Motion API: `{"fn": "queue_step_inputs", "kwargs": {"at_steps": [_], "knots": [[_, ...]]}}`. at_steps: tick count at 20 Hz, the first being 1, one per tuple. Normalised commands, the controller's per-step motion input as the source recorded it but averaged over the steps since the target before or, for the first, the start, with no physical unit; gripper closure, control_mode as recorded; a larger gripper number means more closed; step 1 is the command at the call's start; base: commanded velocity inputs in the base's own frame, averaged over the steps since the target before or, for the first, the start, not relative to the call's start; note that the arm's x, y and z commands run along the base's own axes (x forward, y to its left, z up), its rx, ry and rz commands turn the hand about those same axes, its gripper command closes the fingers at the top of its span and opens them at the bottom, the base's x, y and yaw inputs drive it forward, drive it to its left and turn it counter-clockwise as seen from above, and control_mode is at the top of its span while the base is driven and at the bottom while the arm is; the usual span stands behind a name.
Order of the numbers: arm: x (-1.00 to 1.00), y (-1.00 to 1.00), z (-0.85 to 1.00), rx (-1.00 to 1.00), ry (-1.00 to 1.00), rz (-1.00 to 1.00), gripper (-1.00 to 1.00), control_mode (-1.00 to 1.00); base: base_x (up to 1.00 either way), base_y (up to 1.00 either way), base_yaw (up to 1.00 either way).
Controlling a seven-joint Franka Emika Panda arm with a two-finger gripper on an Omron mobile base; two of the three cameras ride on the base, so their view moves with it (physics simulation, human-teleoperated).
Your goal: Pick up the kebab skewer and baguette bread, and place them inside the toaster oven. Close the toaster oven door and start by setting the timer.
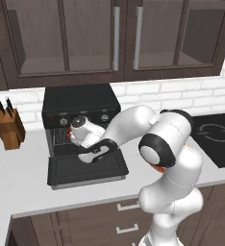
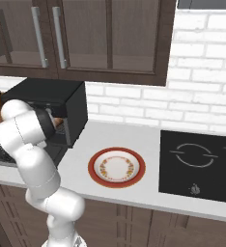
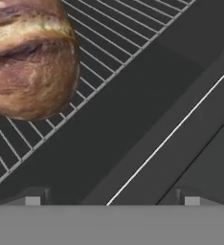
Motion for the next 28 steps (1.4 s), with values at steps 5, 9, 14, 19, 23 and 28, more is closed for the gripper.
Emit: {"fn": "queue_step_inputs", "kwargs": {"at_steps": [5,9,14,19,23,28], "knots": [[-0.41,0.00,0.00,0.01,-0.03,-0.01,-1.00,-1.00,0.00,0.00,0.00],[-1.00,0.00,0.12,0.05,0.00,0.04,-1.00,-1.00,0.00,0.00,0.00],[-1.00,0.00,0.27,0.05,0.00,0.09,-1.00,-1.00,0.00,0.00,0.00],[-1.00,-0.24,0.35,0.01,0.03,0.15,-1.00,-1.00,0.00,0.00,0.00],[-0.88,-0.11,0.14,0.00,0.14,0.32,-1.00,-1.00,0.00,0.00,0.00],[-0.31,0.00,-0.12,0.00,0.17,0.29,-1.00,-1.00,0.00,0.00,0.00]]}}
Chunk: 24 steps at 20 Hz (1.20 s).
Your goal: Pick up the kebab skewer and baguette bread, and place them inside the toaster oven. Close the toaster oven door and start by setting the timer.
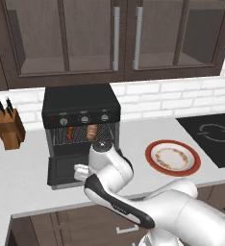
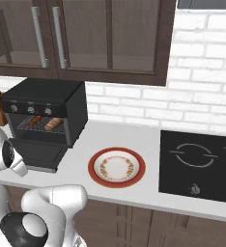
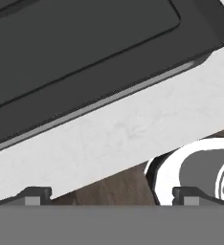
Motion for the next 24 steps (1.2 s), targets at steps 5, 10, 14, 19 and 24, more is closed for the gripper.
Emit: {"fn": "queue_step_inputs", "kwargs": {"at_steps": [5,10,14,19,24], "knots": [[0.00,0.00,-0.12,0.00,0.01,0.23,-1.00,-1.00,0.00,0.00,0.00],[0.20,0.07,-0.16,-0.01,0.00,0.14,-1.00,-1.00,0.00,0.00,0.00],[0.37,0.35,-0.36,-0.02,0.01,0.07,-1.00,-1.00,0.00,0.00,0.00],[0.49,0.28,-0.13,-0.04,0.00,0.04,-1.00,-1.00,0.00,0.00,0.00],[0.24,0.07,-0.05,-0.07,0.00,0.03,-1.00,-1.00,0.00,0.00,0.00]]}}
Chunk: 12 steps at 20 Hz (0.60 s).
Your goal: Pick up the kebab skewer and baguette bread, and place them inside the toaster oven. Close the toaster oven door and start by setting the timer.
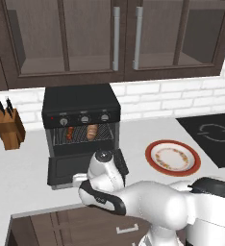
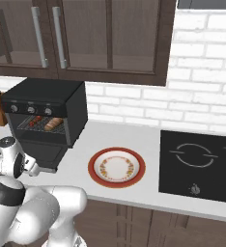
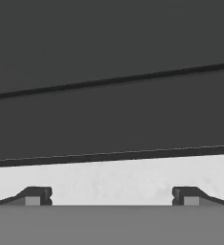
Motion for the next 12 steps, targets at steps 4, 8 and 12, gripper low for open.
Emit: {"fn": "queue_step_inputs", "kwargs": {"at_steps": [4,8,12], "knots": [[0.00,0.01,-0.16,-0.08,0.00,0.02,-1.00,-1.00,0.00,0.00,0.00],[0.01,0.02,-0.12,-0.05,0.00,0.02,-1.00,-1.00,0.00,0.00,0.00],[0.01,0.01,-0.09,-0.01,0.00,0.03,-1.00,-1.00,0.00,0.00,0.00]]}}
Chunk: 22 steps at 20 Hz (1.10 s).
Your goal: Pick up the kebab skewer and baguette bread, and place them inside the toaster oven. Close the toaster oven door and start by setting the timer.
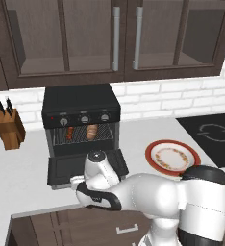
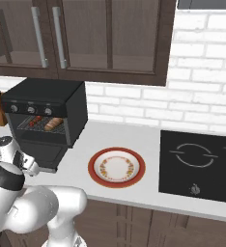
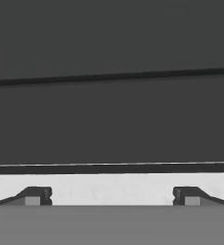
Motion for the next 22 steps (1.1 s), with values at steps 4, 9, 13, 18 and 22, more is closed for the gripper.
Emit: {"fn": "queue_step_inputs", "kwargs": {"at_steps": [4,9,13,18,22], "knots": [[0.01,0.00,-0.12,0.00,0.00,0.02,-1.00,-1.00,0.00,0.00,0.00],[0.08,0.00,-0.18,0.00,-0.01,0.00,-1.00,-1.00,0.00,0.00,0.00],[0.11,0.00,-0.15,0.00,-0.11,0.00,-1.00,-1.00,0.00,0.00,0.00],[0.21,0.00,-0.02,0.00,-0.13,0.00,-1.00,-1.00,0.00,0.00,0.00],[0.29,-0.03,0.00,0.00,-0.13,0.00,-1.00,-1.00,0.00,0.00,0.00]]}}
